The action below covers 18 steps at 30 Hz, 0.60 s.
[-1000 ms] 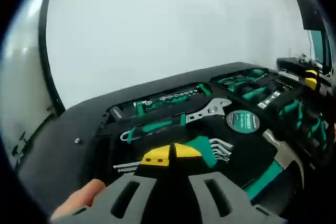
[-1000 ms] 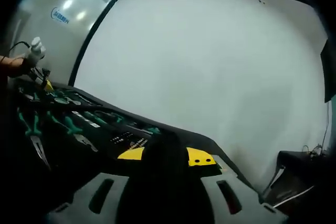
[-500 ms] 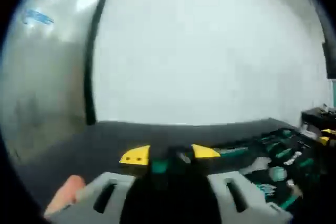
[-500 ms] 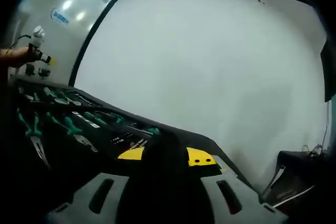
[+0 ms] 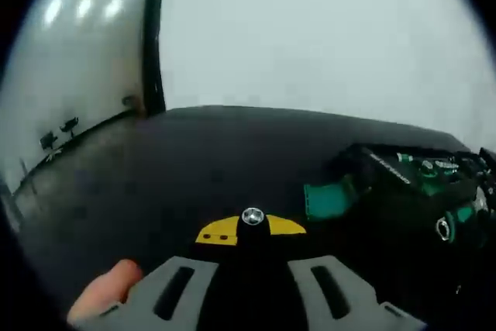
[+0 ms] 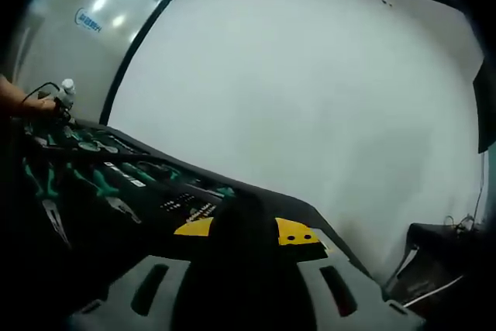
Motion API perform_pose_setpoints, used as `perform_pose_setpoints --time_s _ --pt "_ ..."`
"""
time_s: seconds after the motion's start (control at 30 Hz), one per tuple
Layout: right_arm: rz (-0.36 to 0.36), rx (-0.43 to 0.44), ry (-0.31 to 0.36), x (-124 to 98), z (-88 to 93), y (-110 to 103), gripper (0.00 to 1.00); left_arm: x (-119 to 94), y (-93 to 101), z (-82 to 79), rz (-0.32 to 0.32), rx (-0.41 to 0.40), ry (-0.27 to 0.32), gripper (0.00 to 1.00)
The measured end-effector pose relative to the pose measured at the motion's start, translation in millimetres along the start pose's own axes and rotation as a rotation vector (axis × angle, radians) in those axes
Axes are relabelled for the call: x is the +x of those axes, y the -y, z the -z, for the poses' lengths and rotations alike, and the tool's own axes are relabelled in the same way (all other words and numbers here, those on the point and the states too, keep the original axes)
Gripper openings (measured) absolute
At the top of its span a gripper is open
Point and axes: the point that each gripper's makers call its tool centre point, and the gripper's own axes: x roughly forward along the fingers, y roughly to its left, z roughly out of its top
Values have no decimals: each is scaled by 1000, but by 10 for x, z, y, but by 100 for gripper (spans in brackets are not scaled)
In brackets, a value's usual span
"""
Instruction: Pick up the tools and put them into their designated positions in the toolbox.
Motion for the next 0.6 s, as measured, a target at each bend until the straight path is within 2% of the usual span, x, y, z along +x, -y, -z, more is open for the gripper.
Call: perform_pose_setpoints --time_s 0.07,0.13,0.17,0.2,0.23,0.27,0.3,0.37,0.4,0.47,0.5,0.57,0.6 --pt "0 3 1 -3 -2 1 26 -205 91 -272 7 22 81 6" --pt "3 6 4 -5 -8 7 26 -369 265 -552 67 10 157 6" --pt "4 7 4 -5 -8 10 26 -535 552 -741 140 13 220 6" --pt "5 7 3 -4 -7 11 26 -678 774 -826 190 16 250 6" --pt "7 7 2 -2 -4 14 26 -749 1119 -867 263 50 252 6" --pt "8 7 1 -2 -4 16 26 -712 1297 -879 297 87 229 6" --pt "9 8 3 -2 -8 17 26 -653 1537 -821 327 133 183 6" --pt "10 10 4 -2 -13 16 26 -592 1876 -689 383 131 124 6" --pt "9 12 4 -3 -14 17 26 -484 2006 -610 393 143 91 6" --pt "10 19 8 -11 -18 26 26 -384 2131 -518 374 156 73 6" --pt "10 23 10 -13 -21 30 26 -327 2107 -503 350 168 57 6" --pt "11 34 14 -19 -27 41 26 -246 2129 -504 361 127 67 6" --pt "10 39 16 -21 -31 44 26 -204 2160 -490 374 94 45 6"
